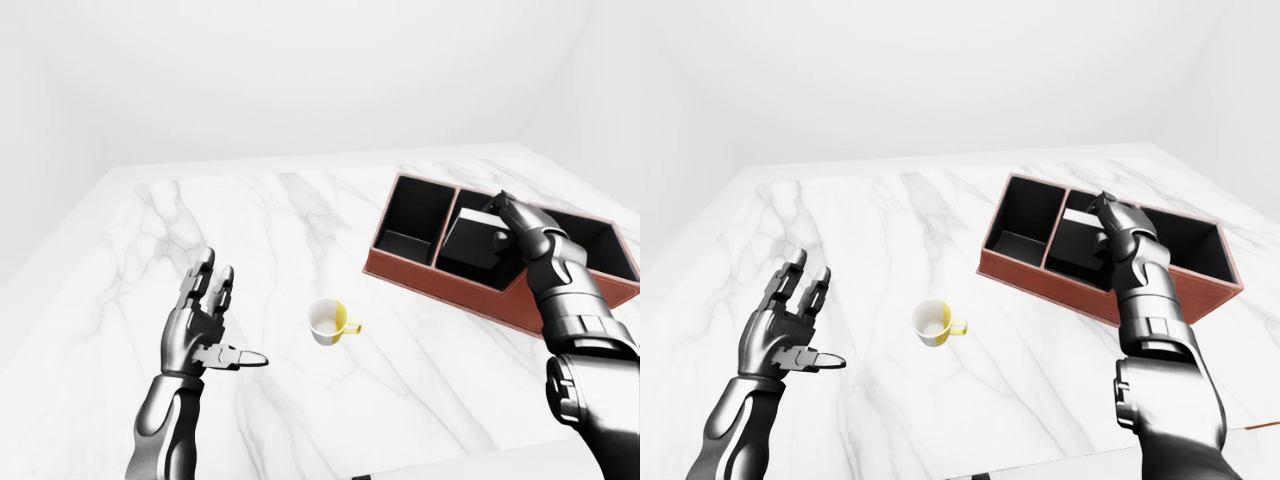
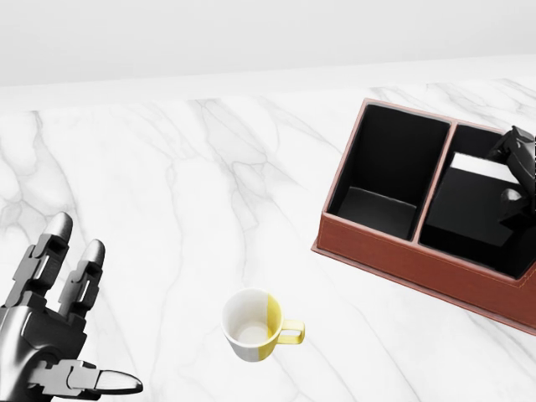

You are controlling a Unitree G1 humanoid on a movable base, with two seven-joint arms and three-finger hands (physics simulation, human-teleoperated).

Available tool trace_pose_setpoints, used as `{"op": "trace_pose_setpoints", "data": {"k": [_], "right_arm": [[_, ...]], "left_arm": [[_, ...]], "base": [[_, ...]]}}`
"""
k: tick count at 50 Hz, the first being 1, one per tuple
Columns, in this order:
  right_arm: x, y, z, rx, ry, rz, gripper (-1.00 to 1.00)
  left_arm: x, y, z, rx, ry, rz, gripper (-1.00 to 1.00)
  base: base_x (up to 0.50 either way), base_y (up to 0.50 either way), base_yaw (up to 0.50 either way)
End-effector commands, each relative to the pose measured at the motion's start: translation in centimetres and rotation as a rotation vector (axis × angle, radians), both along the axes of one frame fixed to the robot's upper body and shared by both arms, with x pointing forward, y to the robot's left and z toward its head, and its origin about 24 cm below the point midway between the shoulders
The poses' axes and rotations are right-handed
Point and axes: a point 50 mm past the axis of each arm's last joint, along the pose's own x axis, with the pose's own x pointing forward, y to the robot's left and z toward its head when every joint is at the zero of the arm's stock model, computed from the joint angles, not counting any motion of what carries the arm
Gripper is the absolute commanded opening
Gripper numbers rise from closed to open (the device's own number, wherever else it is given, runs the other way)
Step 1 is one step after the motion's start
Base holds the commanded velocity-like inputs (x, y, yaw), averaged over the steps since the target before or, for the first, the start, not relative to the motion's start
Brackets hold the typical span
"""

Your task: Pick up the book and place it in the caddy.

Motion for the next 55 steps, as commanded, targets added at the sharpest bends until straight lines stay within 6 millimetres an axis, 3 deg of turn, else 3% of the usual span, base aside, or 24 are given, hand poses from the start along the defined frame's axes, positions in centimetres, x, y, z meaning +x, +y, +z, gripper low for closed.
{"op": "trace_pose_setpoints", "data": {"k": [1, 12, 55], "right_arm": [[0.4, -0.2, 0.2, -0.017, -0.036, -0.038, -1.0], [0.3, -0.6, -0.2, -0.056, -0.016, -0.06, -1.0], [0.9, 1.2, -2.7, -0.043, -0.004, -0.083, -1.0]], "left_arm": [[0.0, 0.0, 0.0, 0.005, 0.001, 0.004, 1.0], [-0.1, 0.1, -0.1, 0.005, 0.006, 0.007, 1.0], [-0.4, 0.9, -0.5, 0.005, 0.024, 0.031, 1.0]], "base": [[0.0, 0.0, 0.0], [0.0, 0.0, 0.0], [0.0, 0.0, 0.0]]}}
